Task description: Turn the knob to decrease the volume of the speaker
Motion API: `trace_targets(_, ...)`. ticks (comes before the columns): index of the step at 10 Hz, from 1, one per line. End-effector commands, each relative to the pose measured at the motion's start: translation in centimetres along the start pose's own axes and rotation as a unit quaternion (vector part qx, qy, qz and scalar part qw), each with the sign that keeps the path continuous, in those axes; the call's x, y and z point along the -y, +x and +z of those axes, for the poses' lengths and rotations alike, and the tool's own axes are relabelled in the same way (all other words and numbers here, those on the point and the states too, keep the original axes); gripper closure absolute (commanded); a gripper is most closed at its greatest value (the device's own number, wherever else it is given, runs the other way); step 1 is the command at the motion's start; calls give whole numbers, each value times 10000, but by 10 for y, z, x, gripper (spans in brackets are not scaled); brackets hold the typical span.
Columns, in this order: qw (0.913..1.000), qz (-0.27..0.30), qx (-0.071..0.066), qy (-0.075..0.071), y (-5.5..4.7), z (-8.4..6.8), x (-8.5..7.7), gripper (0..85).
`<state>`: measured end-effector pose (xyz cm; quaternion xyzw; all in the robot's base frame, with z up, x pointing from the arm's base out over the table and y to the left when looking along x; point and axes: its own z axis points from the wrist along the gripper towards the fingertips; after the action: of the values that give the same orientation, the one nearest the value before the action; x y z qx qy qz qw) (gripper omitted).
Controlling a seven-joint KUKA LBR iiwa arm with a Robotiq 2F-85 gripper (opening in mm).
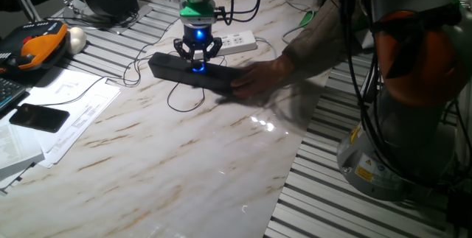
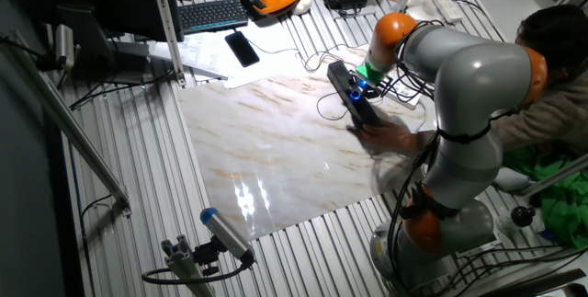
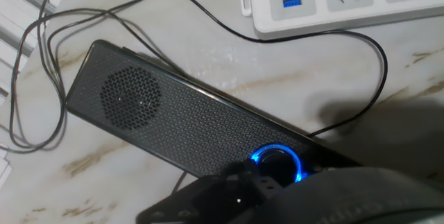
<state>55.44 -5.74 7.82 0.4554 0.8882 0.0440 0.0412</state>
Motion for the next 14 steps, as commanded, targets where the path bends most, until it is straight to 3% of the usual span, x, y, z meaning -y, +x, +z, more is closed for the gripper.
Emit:
trace_targets(1, 10000, -85, -41, -3, 0, 0, 0, 680)
trace_targets(2, 9994, -331, -137, 8, 1, -1, -1, 680)
trace_targets(3, 9977, -632, -235, 14, 1, -2, -3, 850)
trace_targets(7, 9902, -1354, -326, 37, 3, -4, -7, 850)
trace_targets(14, 9690, -2456, -256, 99, 4, -4, -8, 850)
